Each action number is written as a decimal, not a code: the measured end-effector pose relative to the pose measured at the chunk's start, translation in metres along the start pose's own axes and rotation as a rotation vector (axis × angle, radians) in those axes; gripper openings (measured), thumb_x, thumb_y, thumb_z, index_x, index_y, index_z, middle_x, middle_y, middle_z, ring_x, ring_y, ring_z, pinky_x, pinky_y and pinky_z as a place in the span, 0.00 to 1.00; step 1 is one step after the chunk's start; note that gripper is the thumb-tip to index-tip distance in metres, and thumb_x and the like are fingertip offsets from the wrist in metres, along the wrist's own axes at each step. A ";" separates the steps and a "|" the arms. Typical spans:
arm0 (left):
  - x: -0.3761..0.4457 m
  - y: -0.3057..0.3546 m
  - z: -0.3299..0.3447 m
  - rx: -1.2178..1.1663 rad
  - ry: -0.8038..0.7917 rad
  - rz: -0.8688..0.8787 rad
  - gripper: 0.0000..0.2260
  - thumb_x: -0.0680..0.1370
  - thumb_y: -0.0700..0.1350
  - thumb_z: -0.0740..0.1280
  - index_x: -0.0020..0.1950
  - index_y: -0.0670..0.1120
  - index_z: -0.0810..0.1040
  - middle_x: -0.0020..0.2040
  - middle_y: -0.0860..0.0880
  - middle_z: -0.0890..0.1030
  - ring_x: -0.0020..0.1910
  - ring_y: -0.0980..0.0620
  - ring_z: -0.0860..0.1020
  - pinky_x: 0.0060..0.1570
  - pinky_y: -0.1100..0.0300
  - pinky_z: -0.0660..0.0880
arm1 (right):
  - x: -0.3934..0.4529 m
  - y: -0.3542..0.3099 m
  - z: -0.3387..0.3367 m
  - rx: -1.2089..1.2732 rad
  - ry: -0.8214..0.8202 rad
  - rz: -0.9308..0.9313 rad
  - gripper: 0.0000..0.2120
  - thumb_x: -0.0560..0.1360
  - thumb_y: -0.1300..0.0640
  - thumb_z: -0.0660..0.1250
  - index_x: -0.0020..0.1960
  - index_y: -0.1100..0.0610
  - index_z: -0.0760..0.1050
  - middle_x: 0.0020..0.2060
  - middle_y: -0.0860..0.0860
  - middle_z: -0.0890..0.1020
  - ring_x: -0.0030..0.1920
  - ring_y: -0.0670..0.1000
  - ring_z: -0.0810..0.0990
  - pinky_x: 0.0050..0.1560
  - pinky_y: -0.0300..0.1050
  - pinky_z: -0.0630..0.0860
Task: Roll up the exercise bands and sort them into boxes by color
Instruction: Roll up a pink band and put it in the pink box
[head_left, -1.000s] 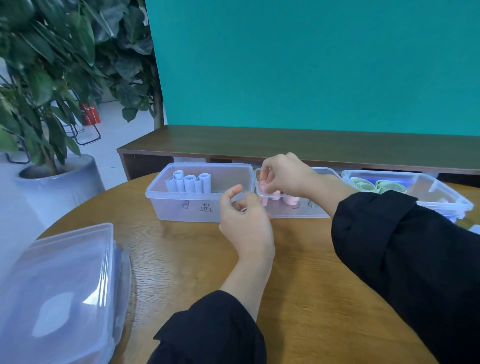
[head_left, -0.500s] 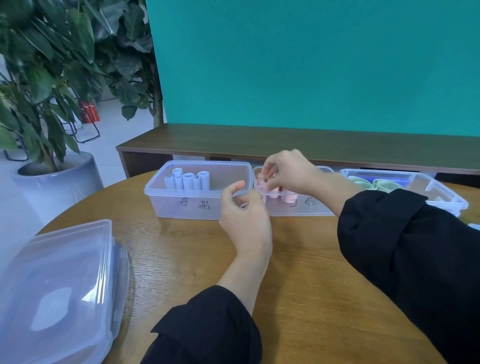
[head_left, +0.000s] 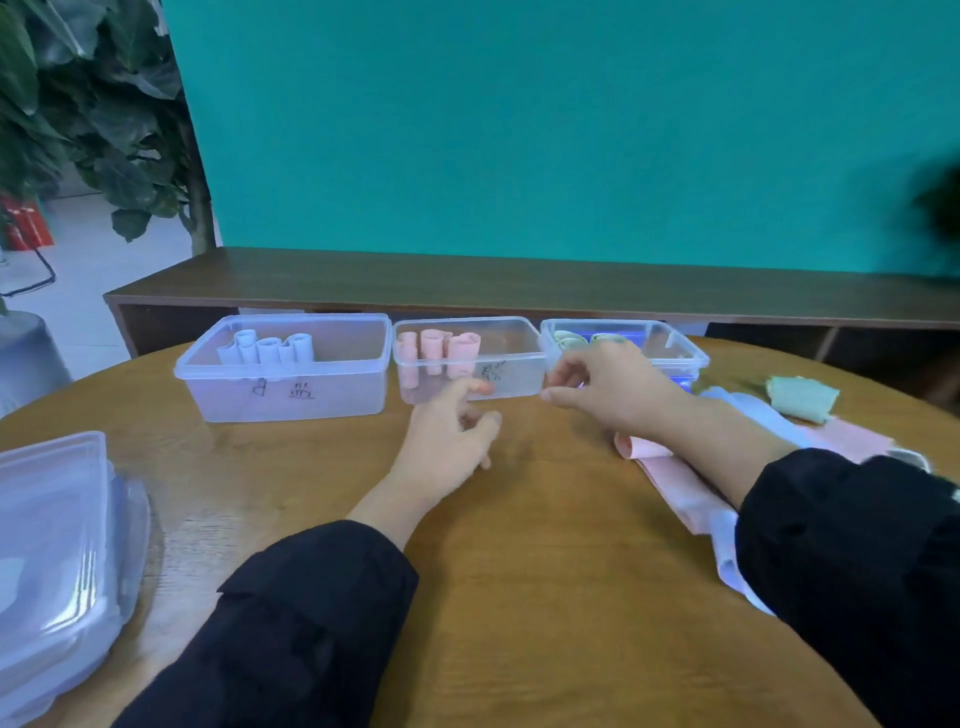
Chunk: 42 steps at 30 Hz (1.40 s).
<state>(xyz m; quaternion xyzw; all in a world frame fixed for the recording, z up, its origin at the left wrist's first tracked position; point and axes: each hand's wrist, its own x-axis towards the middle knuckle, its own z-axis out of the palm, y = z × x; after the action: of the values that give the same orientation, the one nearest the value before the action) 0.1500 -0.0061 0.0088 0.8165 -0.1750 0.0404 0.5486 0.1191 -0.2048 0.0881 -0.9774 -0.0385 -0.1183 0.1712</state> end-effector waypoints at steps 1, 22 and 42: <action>-0.002 0.001 0.002 0.065 -0.047 -0.003 0.13 0.80 0.46 0.68 0.64 0.52 0.76 0.39 0.51 0.84 0.34 0.55 0.81 0.40 0.60 0.75 | -0.013 0.010 0.000 -0.028 -0.019 0.041 0.09 0.76 0.48 0.72 0.47 0.54 0.82 0.36 0.46 0.81 0.39 0.47 0.79 0.47 0.44 0.77; -0.117 0.024 -0.009 0.003 0.082 -0.011 0.27 0.75 0.46 0.75 0.72 0.62 0.73 0.62 0.60 0.80 0.60 0.66 0.77 0.59 0.69 0.73 | -0.102 -0.055 0.039 0.581 0.117 -0.017 0.03 0.73 0.56 0.75 0.47 0.50 0.85 0.40 0.42 0.86 0.44 0.38 0.83 0.48 0.31 0.77; -0.136 0.053 -0.041 -0.440 0.278 -0.068 0.19 0.73 0.59 0.73 0.50 0.44 0.84 0.47 0.44 0.86 0.45 0.49 0.82 0.47 0.47 0.78 | -0.104 -0.076 0.025 1.143 -0.033 -0.058 0.13 0.69 0.61 0.77 0.53 0.58 0.83 0.42 0.56 0.87 0.41 0.50 0.85 0.45 0.39 0.81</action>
<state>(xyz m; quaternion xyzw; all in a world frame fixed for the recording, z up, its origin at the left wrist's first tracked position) 0.0105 0.0462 0.0369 0.6697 -0.0752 0.0948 0.7327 0.0147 -0.1286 0.0643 -0.7296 -0.1258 -0.0681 0.6687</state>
